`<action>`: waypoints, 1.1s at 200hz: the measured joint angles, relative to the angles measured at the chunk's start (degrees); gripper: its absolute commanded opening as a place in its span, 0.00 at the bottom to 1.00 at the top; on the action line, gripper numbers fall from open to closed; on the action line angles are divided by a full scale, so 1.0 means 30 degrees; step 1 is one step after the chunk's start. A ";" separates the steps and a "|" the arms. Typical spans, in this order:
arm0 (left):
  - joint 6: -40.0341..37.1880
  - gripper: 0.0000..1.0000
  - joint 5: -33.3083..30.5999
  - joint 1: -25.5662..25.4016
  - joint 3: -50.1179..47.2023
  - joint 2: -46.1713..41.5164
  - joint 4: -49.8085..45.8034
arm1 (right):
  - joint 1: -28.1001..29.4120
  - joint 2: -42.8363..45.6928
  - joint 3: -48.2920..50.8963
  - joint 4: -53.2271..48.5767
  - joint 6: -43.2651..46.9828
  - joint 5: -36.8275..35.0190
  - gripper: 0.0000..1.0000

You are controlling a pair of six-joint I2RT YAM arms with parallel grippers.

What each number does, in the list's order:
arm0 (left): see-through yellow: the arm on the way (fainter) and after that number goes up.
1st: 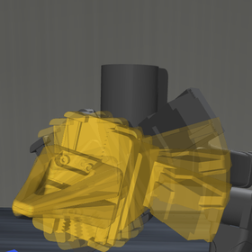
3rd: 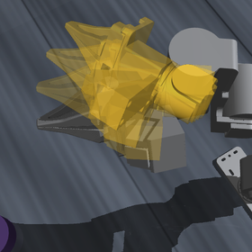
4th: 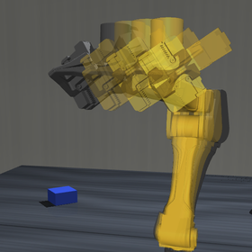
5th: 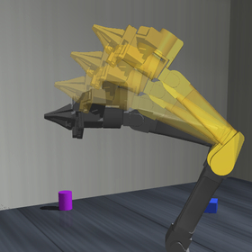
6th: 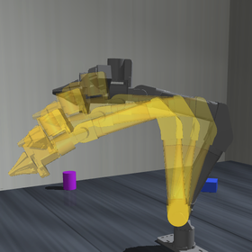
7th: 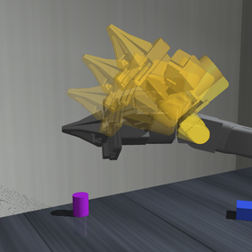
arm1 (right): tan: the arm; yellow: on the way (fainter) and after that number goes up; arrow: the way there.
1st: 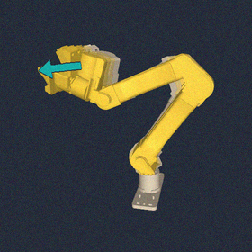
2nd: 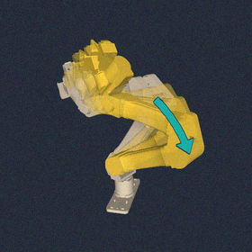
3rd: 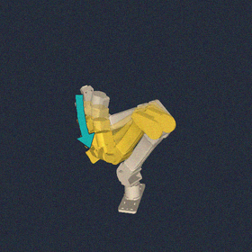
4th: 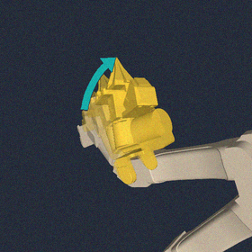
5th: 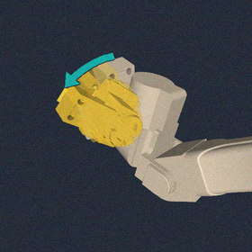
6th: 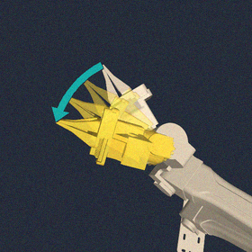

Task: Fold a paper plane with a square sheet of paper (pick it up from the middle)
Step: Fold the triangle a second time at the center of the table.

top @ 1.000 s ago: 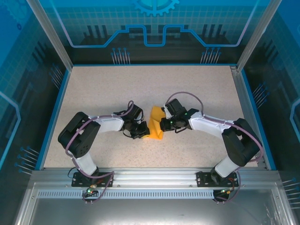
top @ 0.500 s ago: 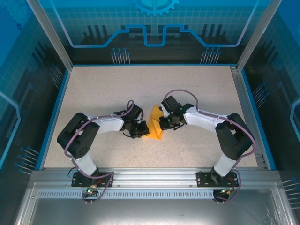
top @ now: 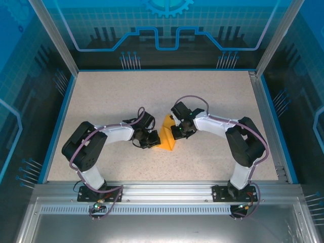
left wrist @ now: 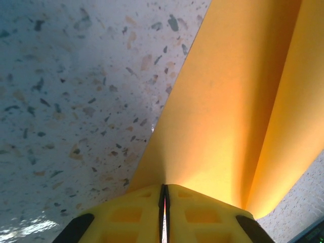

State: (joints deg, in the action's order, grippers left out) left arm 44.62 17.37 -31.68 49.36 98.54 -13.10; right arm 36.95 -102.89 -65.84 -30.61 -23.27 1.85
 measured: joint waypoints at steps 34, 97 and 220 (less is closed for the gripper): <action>-0.0015 0.13 -0.0007 0.0000 0.0007 0.0000 -0.0044 | 0.0000 -0.0423 -0.0357 -0.0146 0.0219 -0.0080 0.07; -0.0058 0.13 -0.0007 0.0000 0.0022 0.0007 -0.0051 | 0.0000 -0.1217 -0.0954 -0.0583 0.0510 -0.0423 0.07; -0.0364 0.14 0.0007 0.0000 0.0277 0.0175 -0.0262 | 0.0007 -0.1770 -0.1348 -0.0729 0.0641 -0.0546 0.08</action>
State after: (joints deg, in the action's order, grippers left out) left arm 43.53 17.39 -31.68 50.19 99.07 -13.89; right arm 36.97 -108.20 -69.89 -32.80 -21.34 0.21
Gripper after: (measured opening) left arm 0.134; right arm 0.076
